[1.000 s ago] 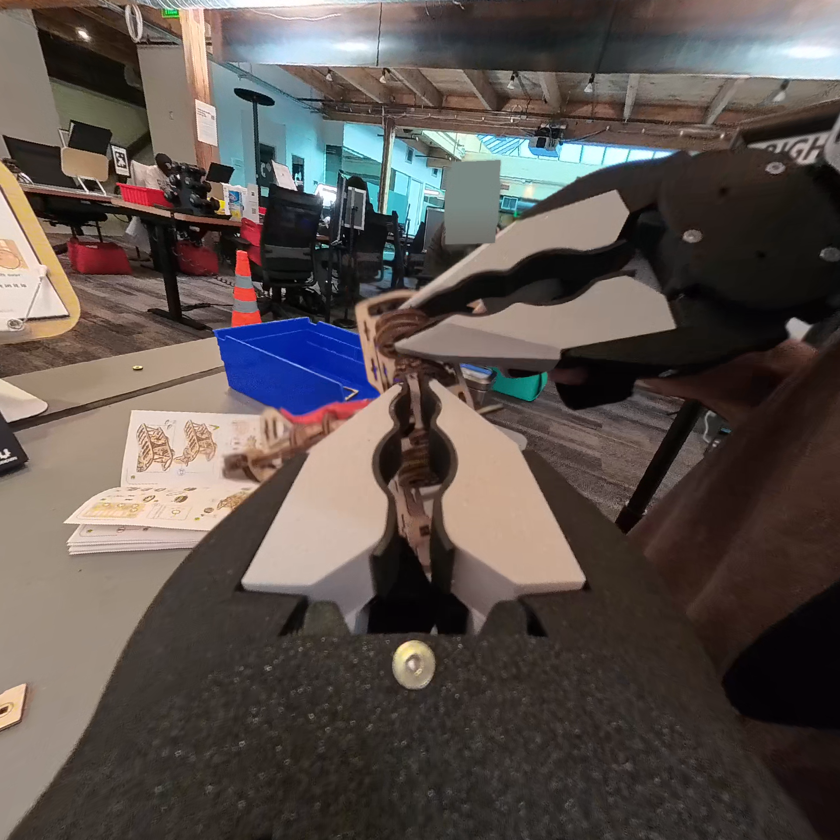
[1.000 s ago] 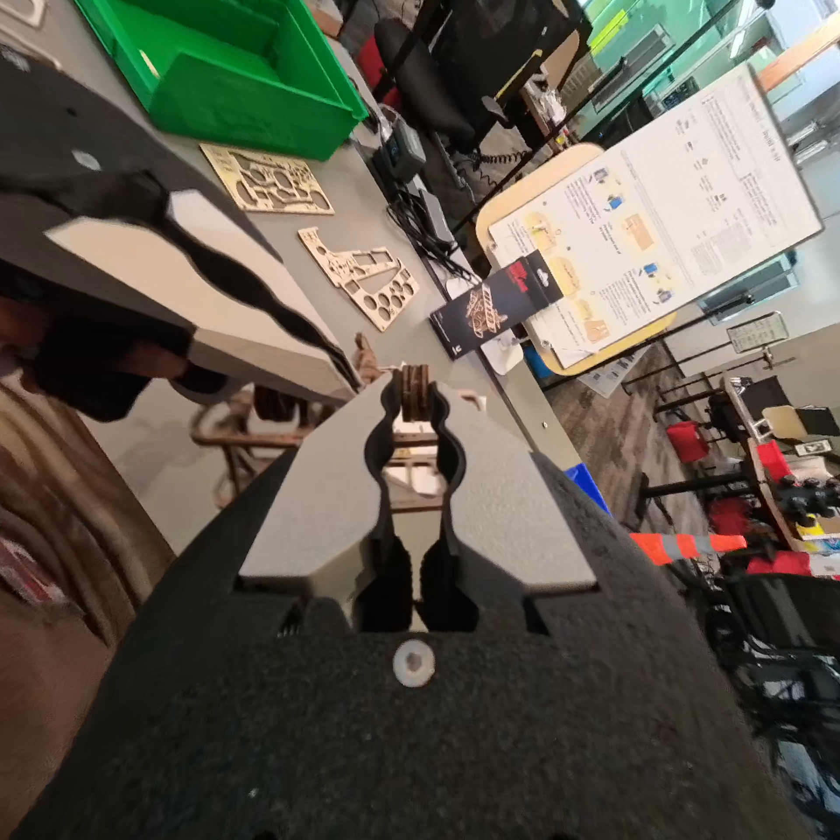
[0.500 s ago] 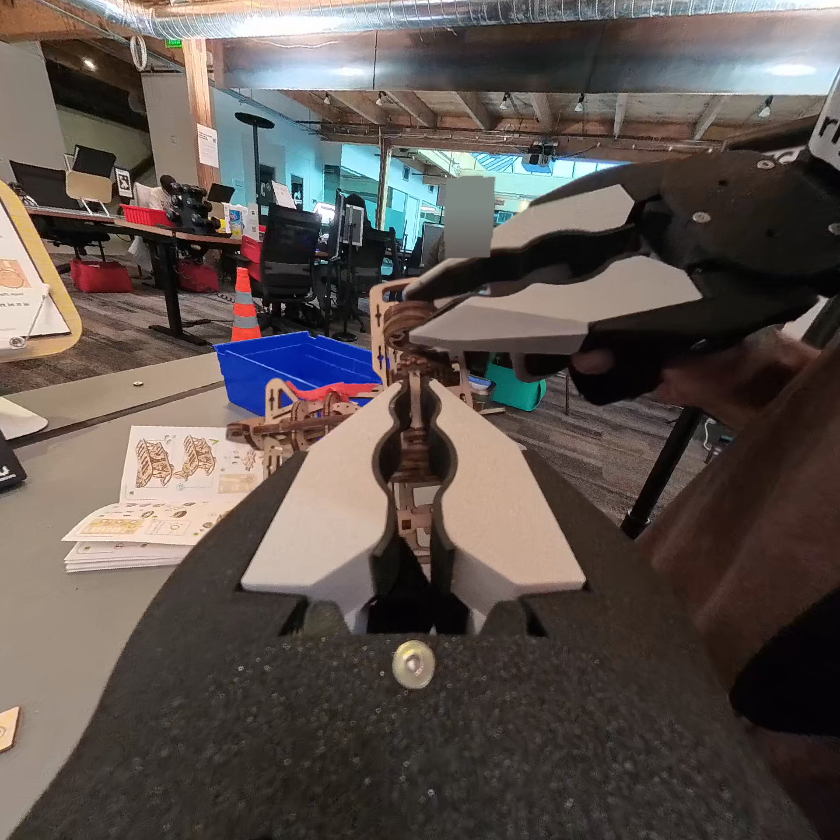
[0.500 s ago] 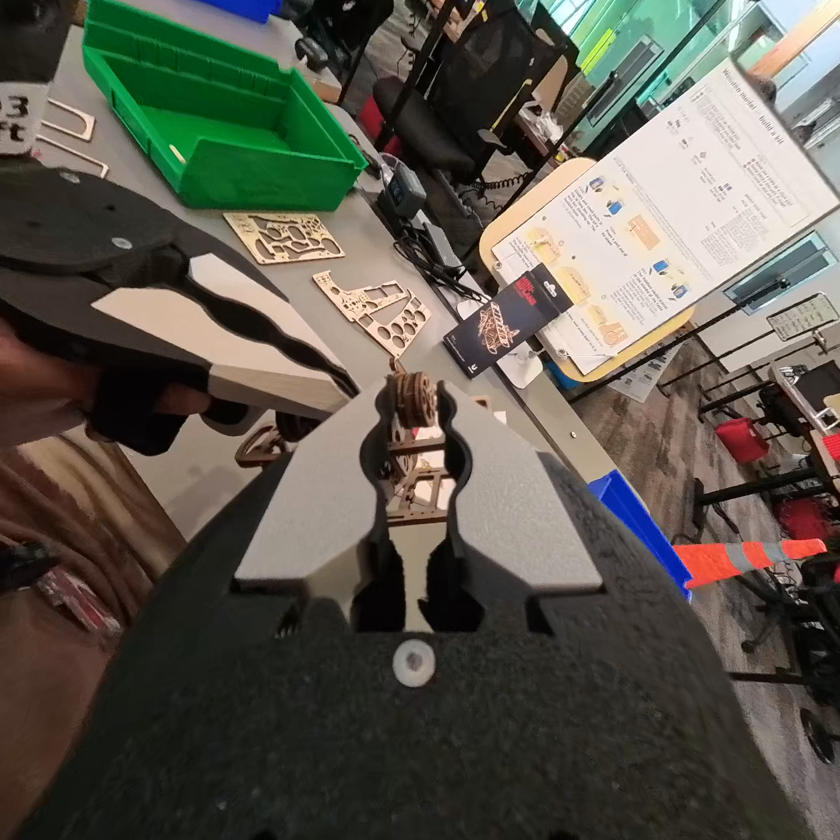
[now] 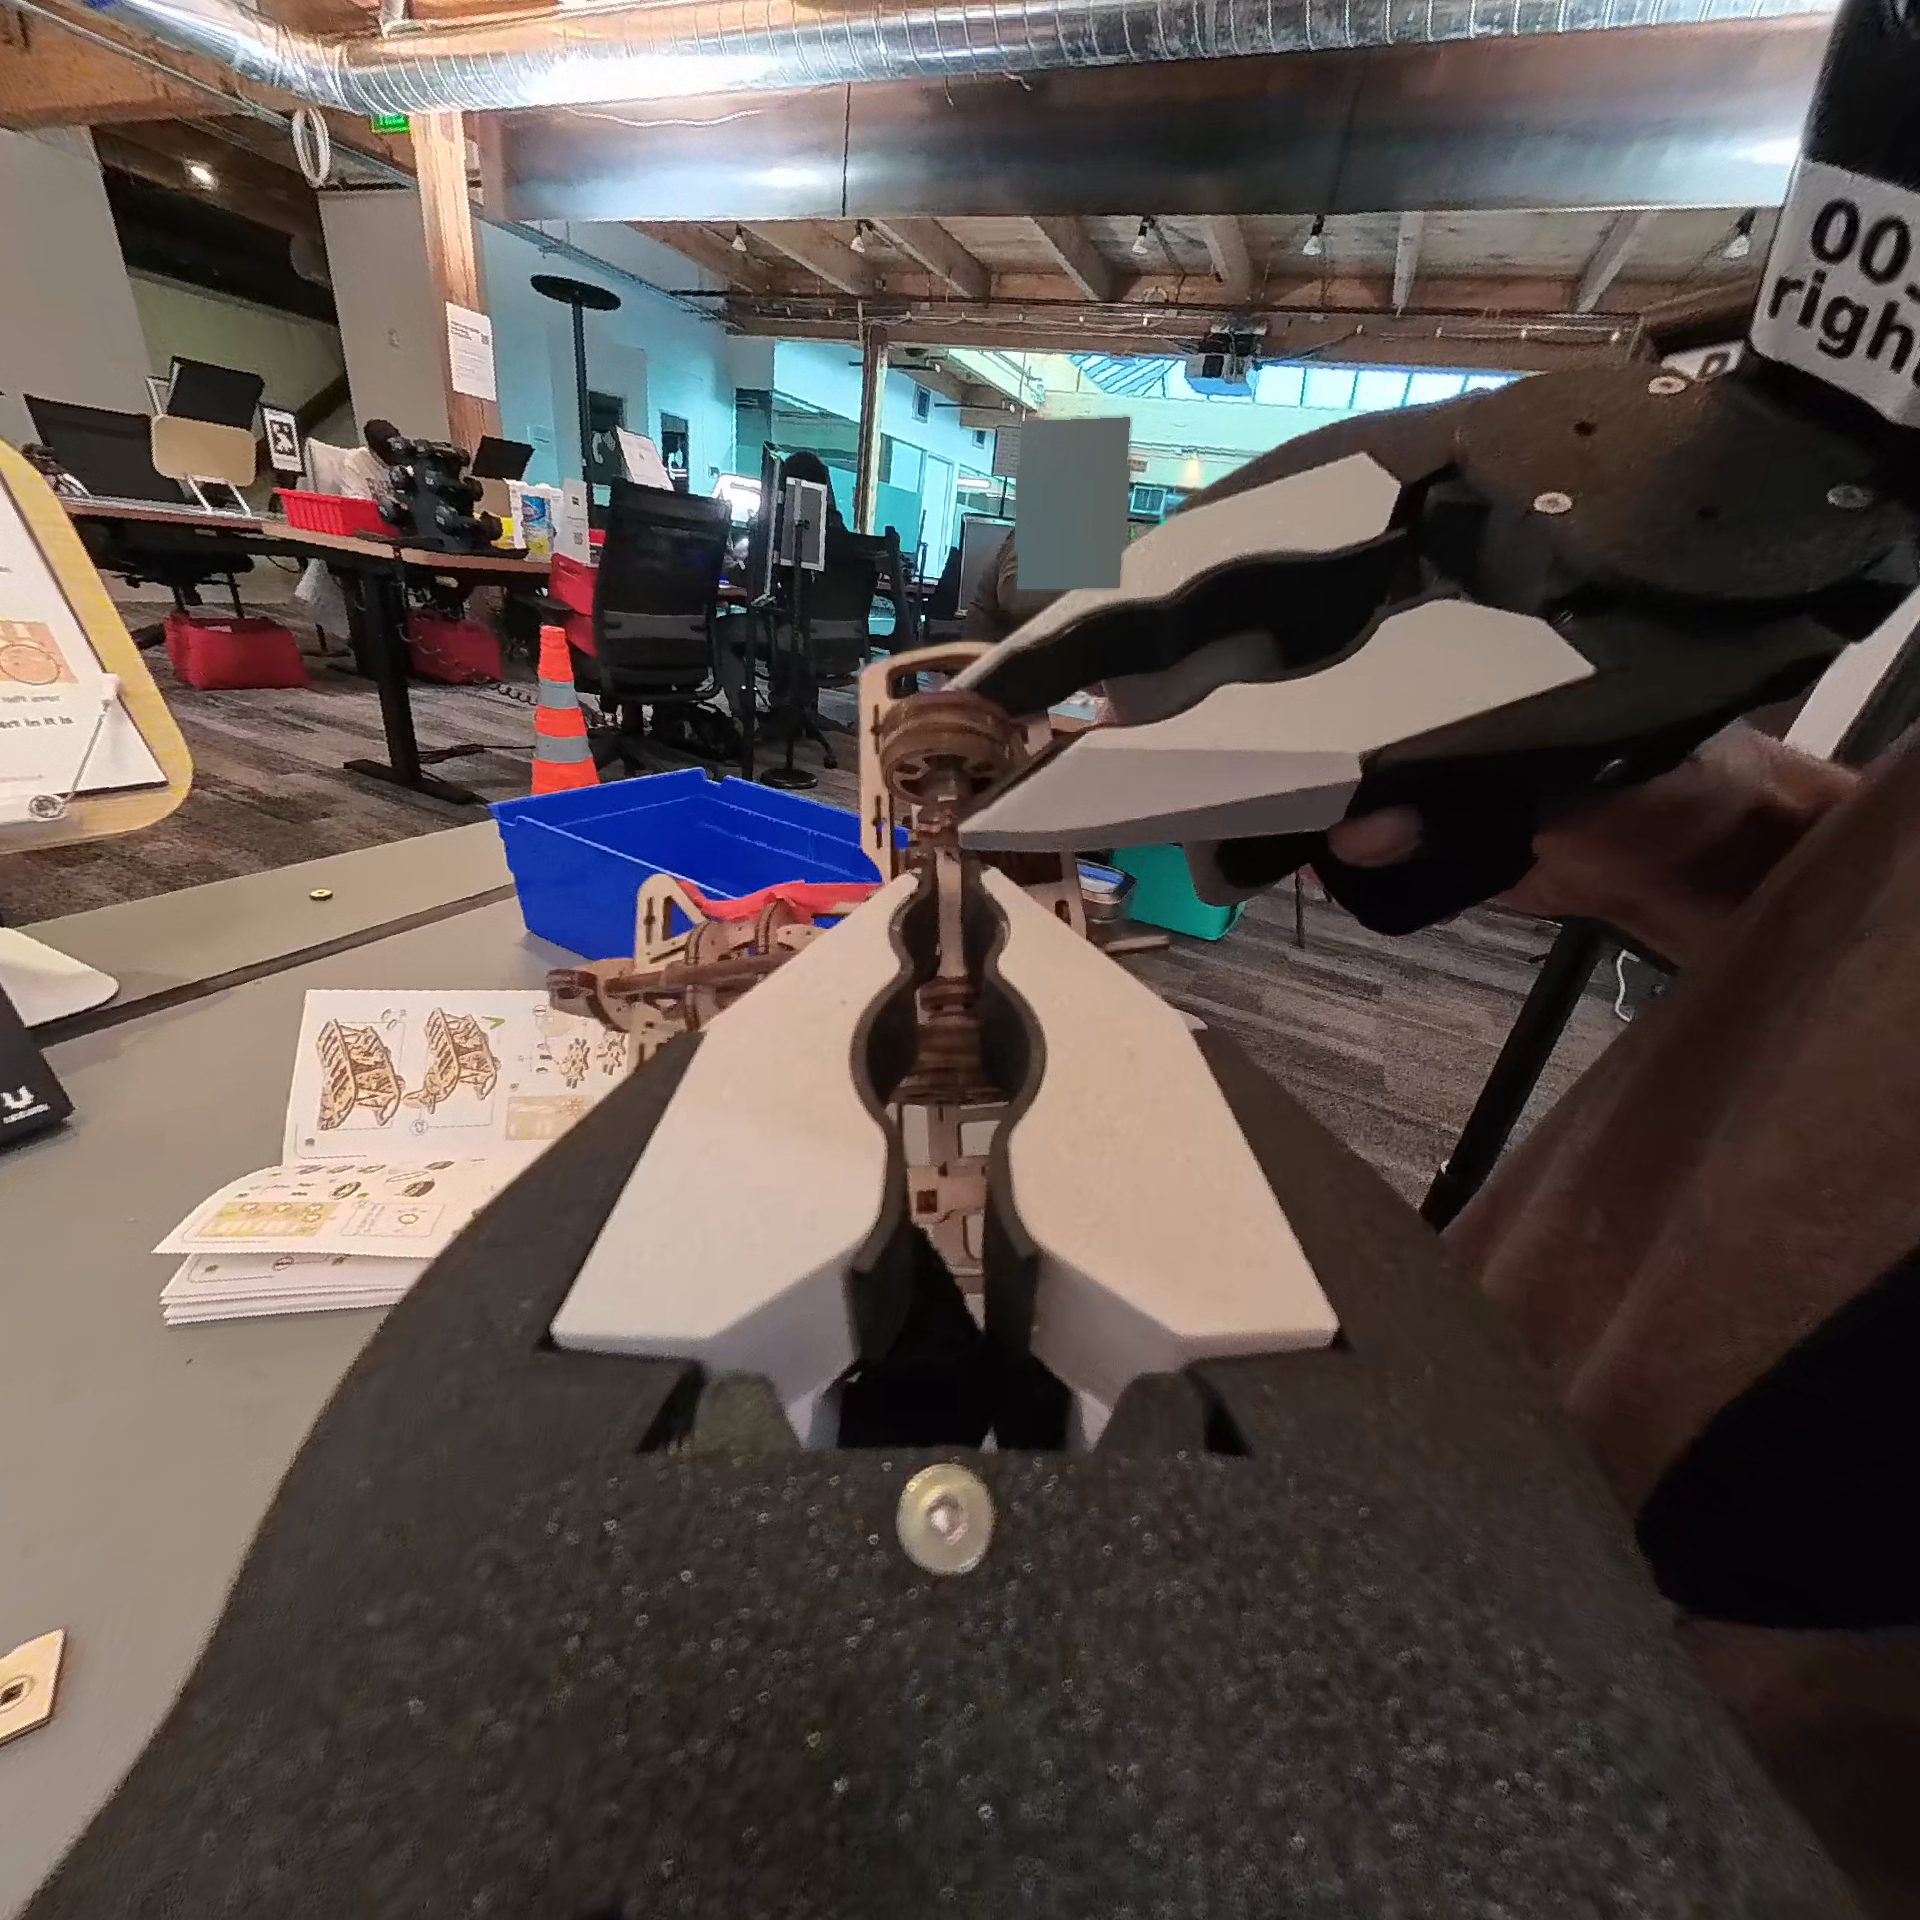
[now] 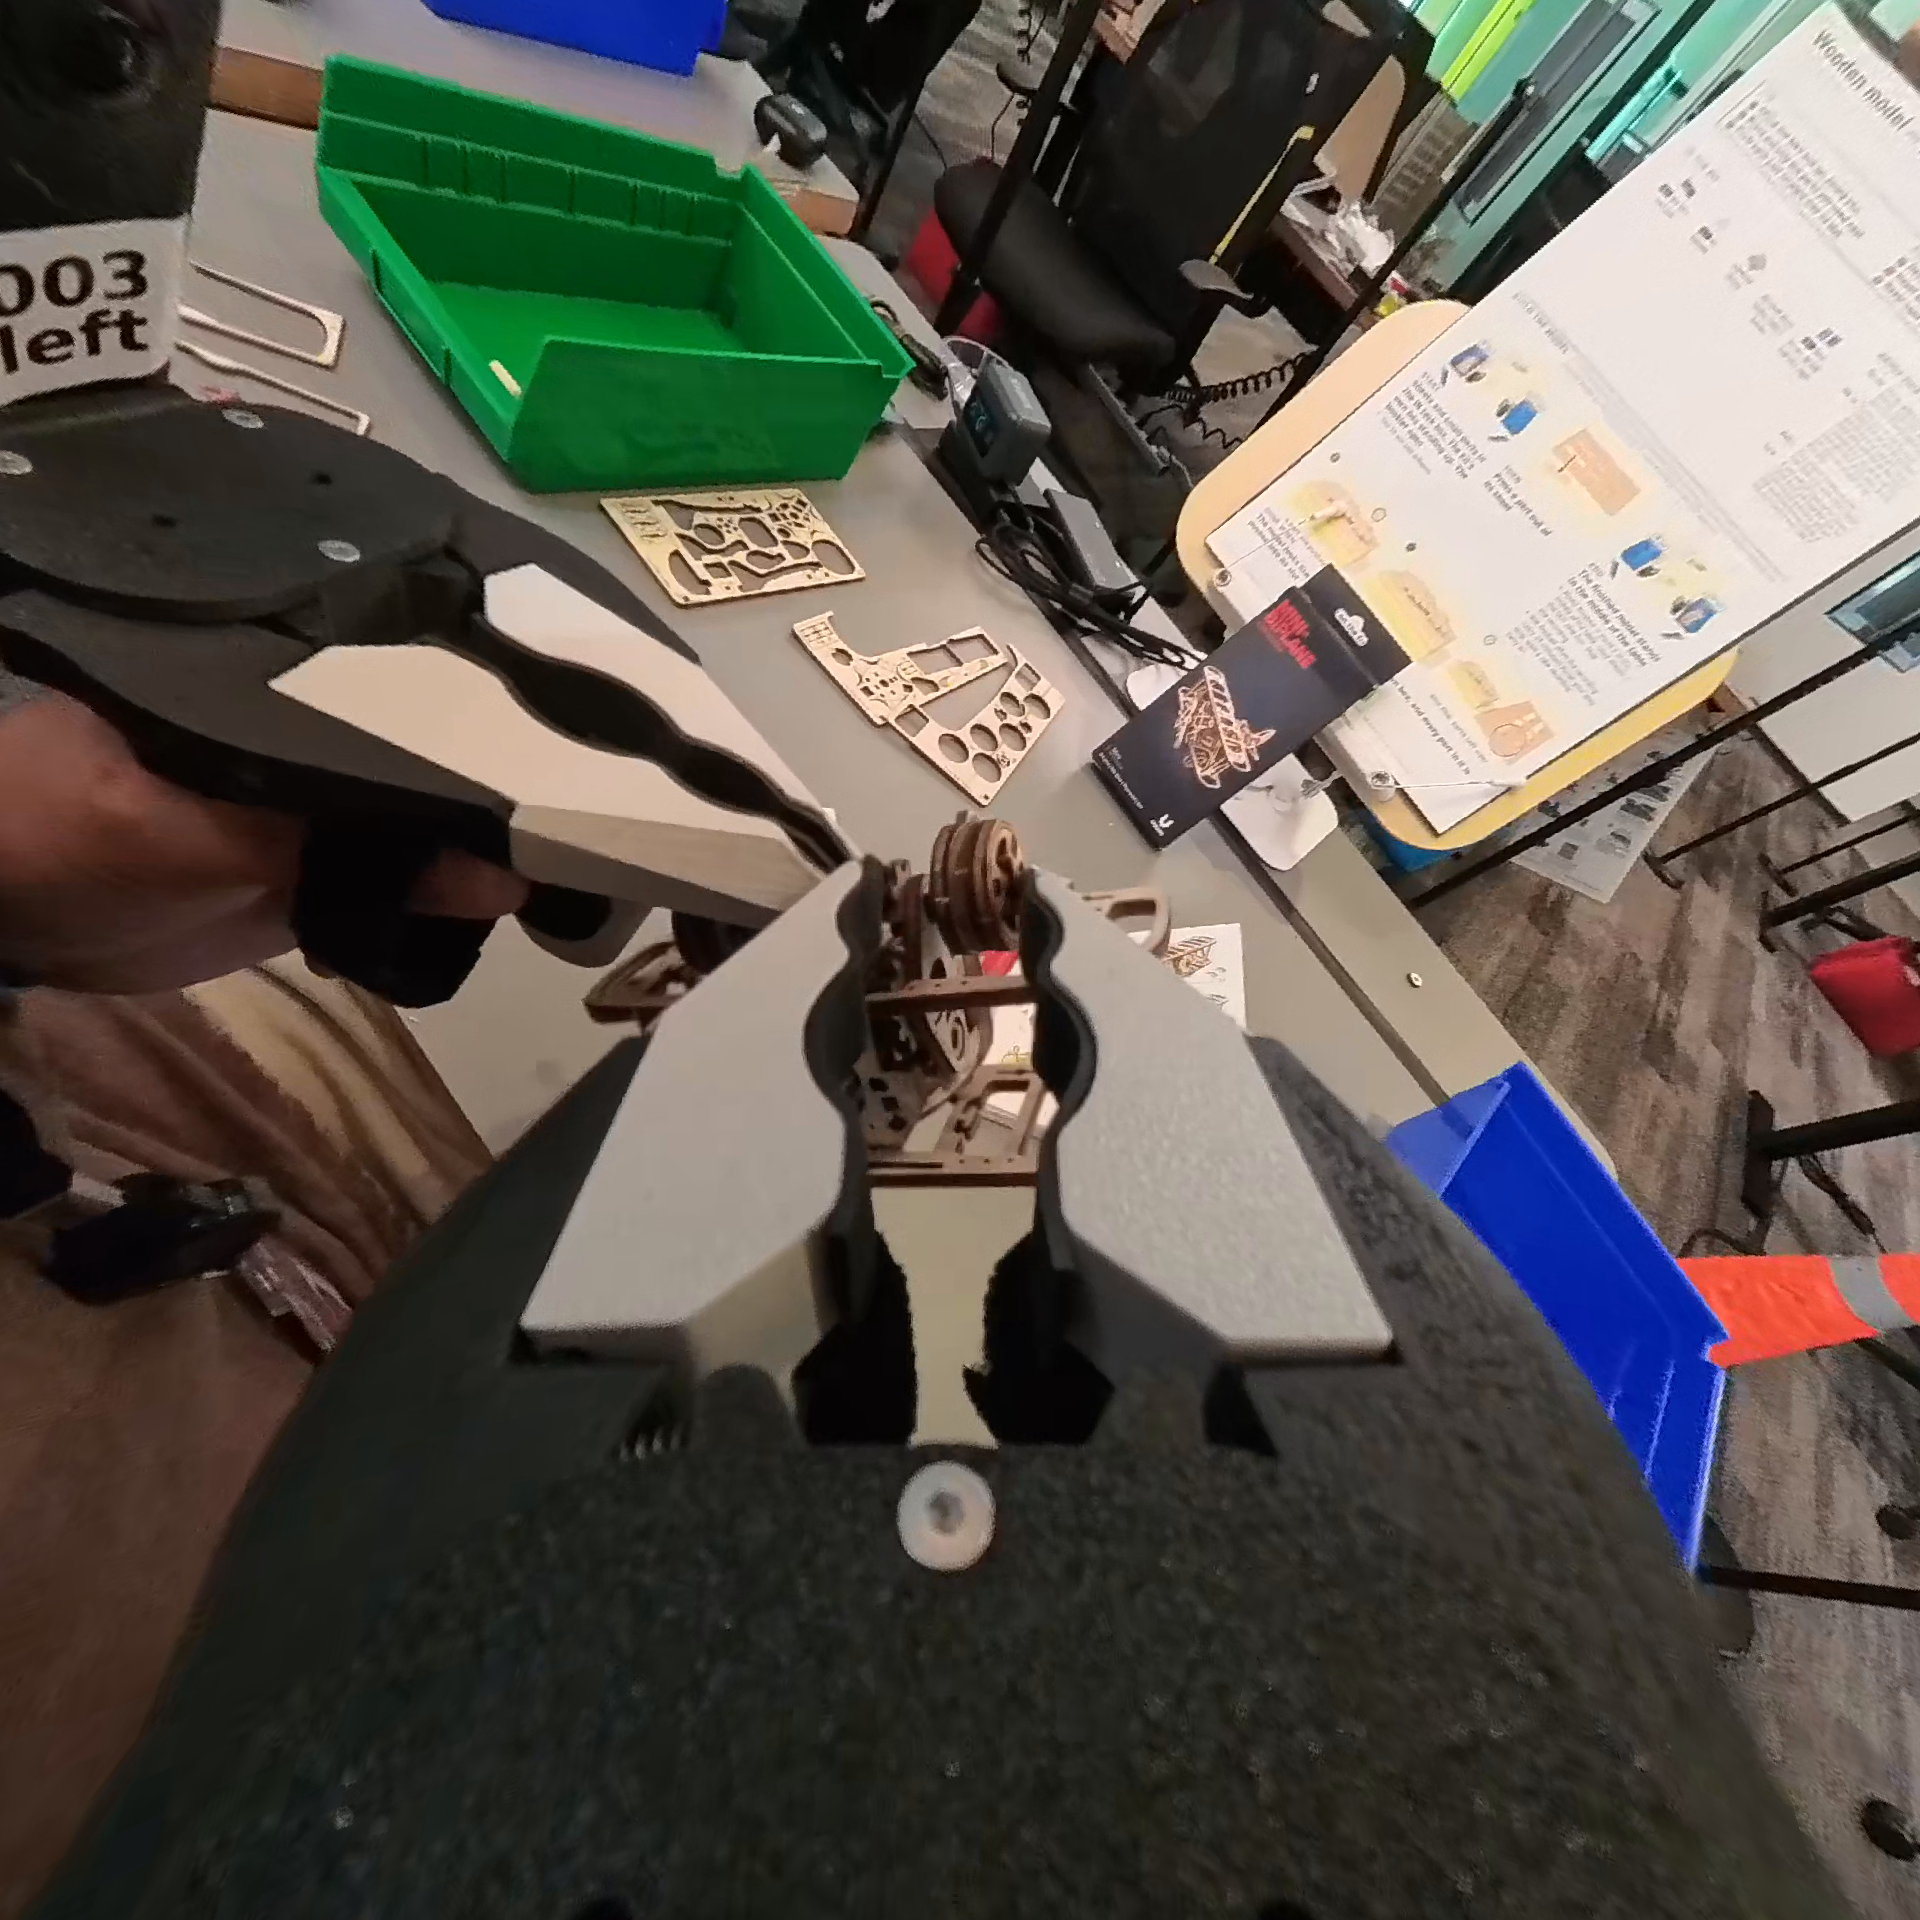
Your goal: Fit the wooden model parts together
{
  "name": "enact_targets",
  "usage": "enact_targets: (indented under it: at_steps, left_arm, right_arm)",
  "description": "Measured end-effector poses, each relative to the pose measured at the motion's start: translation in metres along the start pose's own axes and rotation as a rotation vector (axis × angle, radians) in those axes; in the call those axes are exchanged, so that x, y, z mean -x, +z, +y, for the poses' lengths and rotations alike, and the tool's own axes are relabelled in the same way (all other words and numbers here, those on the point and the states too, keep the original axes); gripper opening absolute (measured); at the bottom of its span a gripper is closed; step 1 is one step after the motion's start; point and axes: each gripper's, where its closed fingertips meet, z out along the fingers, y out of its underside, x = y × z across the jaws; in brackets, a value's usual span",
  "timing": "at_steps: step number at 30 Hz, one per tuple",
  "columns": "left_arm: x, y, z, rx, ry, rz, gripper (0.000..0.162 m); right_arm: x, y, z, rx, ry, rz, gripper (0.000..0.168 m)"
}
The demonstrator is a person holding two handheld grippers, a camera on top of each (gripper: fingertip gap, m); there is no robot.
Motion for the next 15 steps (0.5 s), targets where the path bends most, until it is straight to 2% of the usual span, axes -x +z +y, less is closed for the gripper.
enact_targets:
  at_steps: [15]
  left_arm:
    - [-0.0012,0.0013,0.005,0.04,-0.019,-0.011,0.0]
  right_arm:
    - [0.002,0.0003,0.008,0.051,-0.123,0.079,0.025]
